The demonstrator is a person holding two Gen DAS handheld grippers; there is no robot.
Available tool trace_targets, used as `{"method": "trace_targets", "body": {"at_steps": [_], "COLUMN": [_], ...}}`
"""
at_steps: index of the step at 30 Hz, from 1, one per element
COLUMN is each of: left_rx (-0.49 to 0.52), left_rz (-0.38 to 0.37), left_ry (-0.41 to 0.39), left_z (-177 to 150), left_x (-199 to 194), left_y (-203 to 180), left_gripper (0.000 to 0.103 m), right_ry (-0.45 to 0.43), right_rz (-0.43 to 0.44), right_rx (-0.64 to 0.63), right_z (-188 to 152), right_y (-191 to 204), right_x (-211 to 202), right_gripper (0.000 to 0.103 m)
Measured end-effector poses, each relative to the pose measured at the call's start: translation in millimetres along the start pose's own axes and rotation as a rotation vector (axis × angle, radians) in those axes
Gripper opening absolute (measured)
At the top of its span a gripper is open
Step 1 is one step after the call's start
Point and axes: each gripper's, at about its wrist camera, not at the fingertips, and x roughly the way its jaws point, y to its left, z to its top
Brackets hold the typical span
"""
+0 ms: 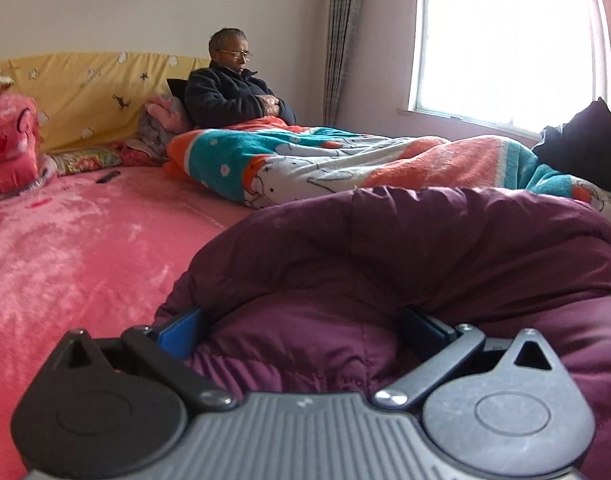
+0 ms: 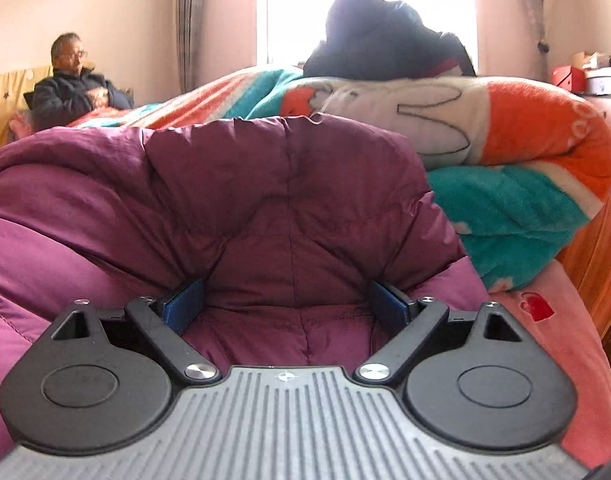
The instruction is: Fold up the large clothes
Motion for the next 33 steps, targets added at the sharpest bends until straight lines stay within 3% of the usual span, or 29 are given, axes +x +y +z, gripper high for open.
{"method": "trace_targets", "body": {"at_steps": [4, 8, 11, 14, 20, 25, 29, 33], "left_rx": [0.049, 0.088, 0.148, 0.144, 0.121, 0.100, 0.154, 0.218], "left_rz": [0.001, -0.072, -0.059, -0.057, -0.086, -0.128, -0.169, -0.194], "left_ry": [-0.033, -0.105, -0.082, -0.023, 0.054, 0.098, 0.110, 0.114], "left_z": [12, 21, 12, -5, -39, -70, -89, -87], "left_x": [-36, -96, -134, -171, -249, -334, -410, -487], "left_y": [4, 13, 19, 29, 43, 50, 52, 52], "left_gripper": [0.103, 0.103, 0.103, 0.103, 0.103, 0.103, 0.103, 0.103], "right_ry": [-0.005, -0.105, -0.129, -0.147, -0.040, 0.040, 0.100, 0.123], "right_rz": [-0.011, -0.065, -0.101, -0.118, -0.099, -0.134, -0.153, -0.146], "right_rx": [0.011, 0.065, 0.093, 0.100, 0.119, 0.161, 0.185, 0.191], "right_z": [4, 16, 17, 6, -33, -77, -105, -118], "right_y": [-3, -18, -29, -35, -38, -32, -29, -25], "right_x": [-19, -76, -120, -169, -266, -355, -437, -510], "right_gripper": [0.103, 0.103, 0.103, 0.103, 0.103, 0.103, 0.103, 0.103]}}
